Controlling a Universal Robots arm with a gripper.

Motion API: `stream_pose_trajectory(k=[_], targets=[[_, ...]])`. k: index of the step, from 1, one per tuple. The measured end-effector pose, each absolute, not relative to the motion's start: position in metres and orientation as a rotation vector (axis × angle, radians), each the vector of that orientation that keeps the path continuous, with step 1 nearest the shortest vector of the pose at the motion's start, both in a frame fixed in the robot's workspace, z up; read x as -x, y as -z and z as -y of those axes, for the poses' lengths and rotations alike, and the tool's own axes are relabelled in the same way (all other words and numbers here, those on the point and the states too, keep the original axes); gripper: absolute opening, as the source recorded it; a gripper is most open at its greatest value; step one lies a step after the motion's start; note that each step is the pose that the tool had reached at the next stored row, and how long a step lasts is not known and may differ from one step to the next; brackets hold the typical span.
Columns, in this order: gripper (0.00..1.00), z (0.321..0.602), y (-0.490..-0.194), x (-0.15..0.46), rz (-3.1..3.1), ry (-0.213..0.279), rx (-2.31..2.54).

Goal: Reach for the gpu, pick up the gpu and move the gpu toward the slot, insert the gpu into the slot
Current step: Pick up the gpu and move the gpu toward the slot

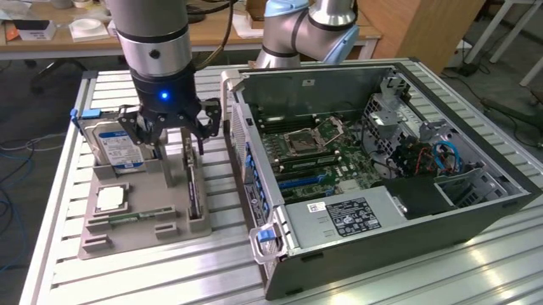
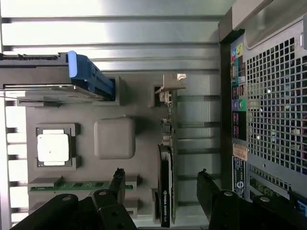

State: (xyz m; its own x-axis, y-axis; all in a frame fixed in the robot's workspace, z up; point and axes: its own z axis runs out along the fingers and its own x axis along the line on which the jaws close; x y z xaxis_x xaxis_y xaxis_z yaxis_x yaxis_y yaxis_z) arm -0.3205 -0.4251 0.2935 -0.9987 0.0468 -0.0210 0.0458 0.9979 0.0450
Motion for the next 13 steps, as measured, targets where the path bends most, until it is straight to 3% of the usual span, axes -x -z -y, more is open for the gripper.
stream_pose_trajectory(k=[13], targets=[[0.71,0.442,-0.273,0.318,-3.118,-0.069,-0.072]])
